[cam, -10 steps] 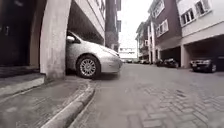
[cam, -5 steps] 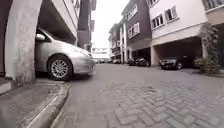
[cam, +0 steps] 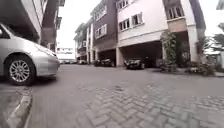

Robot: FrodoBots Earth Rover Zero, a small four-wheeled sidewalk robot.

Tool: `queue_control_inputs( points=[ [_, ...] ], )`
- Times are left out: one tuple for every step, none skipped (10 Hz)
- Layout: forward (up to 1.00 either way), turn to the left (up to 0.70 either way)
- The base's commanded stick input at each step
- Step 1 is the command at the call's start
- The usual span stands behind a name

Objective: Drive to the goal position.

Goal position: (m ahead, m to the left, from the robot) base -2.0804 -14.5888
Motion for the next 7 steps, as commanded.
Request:
queue_control_inputs(
  points=[
    [0.00, -0.70],
    [0.00, -0.70],
    [0.00, -0.70],
    [0.00, -0.70],
    [0.00, -0.70],
    [0.00, -0.70],
    [0.00, -0.70]
  ],
)
